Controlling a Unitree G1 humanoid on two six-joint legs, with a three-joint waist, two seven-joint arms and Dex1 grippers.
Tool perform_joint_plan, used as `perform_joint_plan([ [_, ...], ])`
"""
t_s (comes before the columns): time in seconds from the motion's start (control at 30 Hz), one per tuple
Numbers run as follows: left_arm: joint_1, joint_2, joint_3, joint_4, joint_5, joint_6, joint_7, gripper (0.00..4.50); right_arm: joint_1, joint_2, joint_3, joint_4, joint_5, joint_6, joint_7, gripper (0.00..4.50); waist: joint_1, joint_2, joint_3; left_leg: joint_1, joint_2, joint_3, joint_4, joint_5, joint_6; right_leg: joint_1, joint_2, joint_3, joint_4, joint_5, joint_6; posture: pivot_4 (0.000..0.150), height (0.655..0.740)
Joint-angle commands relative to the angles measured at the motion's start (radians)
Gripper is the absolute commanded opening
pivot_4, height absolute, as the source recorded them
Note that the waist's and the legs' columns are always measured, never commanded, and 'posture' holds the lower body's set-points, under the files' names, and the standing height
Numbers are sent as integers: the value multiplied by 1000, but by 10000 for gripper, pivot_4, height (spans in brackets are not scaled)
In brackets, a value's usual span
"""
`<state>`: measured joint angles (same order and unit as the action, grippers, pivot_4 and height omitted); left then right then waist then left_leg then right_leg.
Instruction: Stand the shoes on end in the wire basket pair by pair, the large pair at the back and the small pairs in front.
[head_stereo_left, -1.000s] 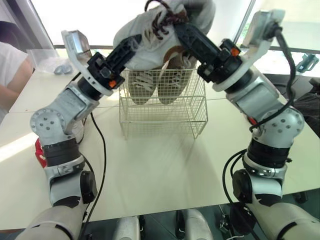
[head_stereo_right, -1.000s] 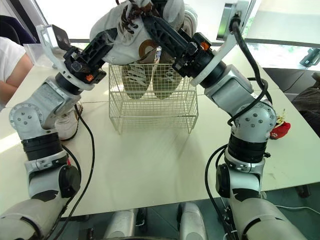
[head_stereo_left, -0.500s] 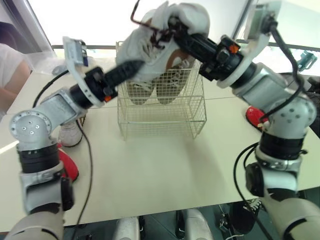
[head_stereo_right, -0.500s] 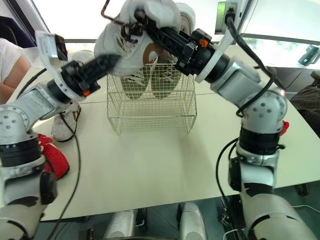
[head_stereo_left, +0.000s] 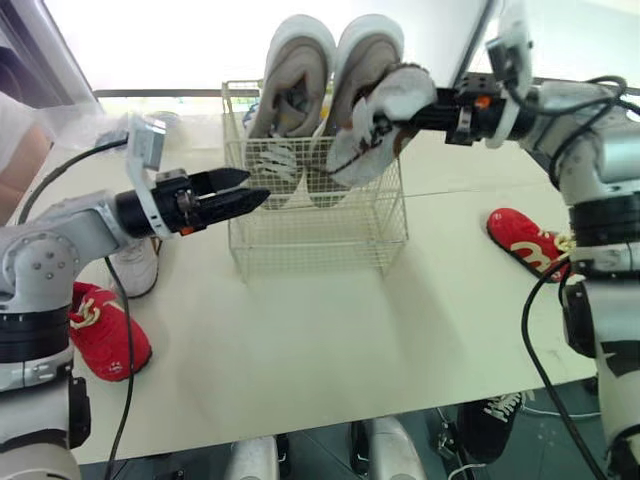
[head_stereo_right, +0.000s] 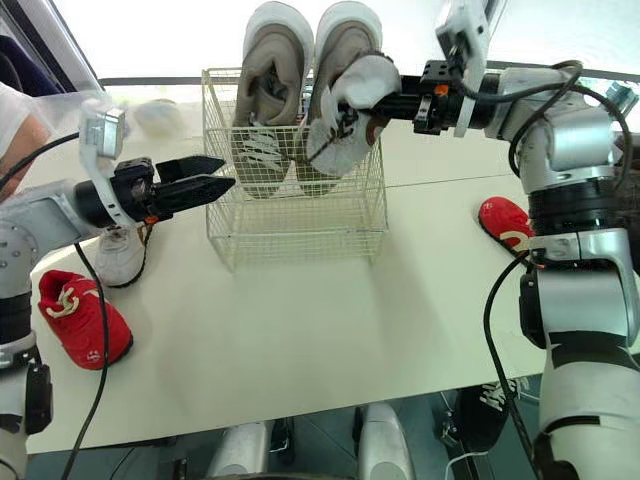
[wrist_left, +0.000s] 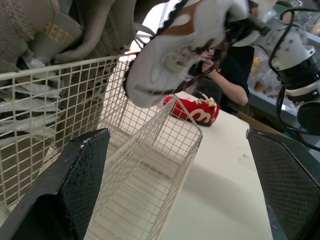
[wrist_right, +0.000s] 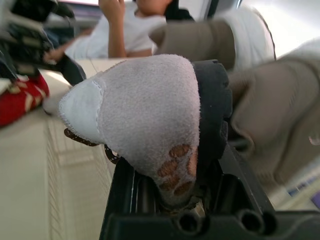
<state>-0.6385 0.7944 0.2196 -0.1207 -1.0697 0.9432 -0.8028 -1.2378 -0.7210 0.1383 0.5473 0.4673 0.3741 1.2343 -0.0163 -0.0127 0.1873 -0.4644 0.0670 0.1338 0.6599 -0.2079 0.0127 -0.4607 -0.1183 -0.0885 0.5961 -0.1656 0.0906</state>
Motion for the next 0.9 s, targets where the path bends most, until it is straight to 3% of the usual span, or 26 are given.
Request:
perform_joint_plan([
  [0.03,4,-8,36,-52,3,-19,7,44859,-57,35,-13,63,-66,-115,64,5285,-1,0,0,0,0,0,0,0,0,0,0,0,0,0,1,1500,7400],
  [0.33,7,-41,38,-82,1,-11,39,44859,-34,141,-21,196,-160,-212,102,5285,2,1,0,0,0,0,0,1,-1,0,0,0,1,1,1,1500,7400],
  [0.67,-4,-68,6,-105,31,-15,48,44859,13,159,-22,227,-249,-282,69,5285,1,1,0,1,0,0,0,2,-2,1,0,0,2,1,1,1500,7400],
  [0.9,-19,-84,-14,-100,62,-19,32,45000,54,154,-52,154,-242,-255,35,40400,2,1,0,2,0,0,0,3,-5,1,0,0,2,1,1,1500,7400],
])
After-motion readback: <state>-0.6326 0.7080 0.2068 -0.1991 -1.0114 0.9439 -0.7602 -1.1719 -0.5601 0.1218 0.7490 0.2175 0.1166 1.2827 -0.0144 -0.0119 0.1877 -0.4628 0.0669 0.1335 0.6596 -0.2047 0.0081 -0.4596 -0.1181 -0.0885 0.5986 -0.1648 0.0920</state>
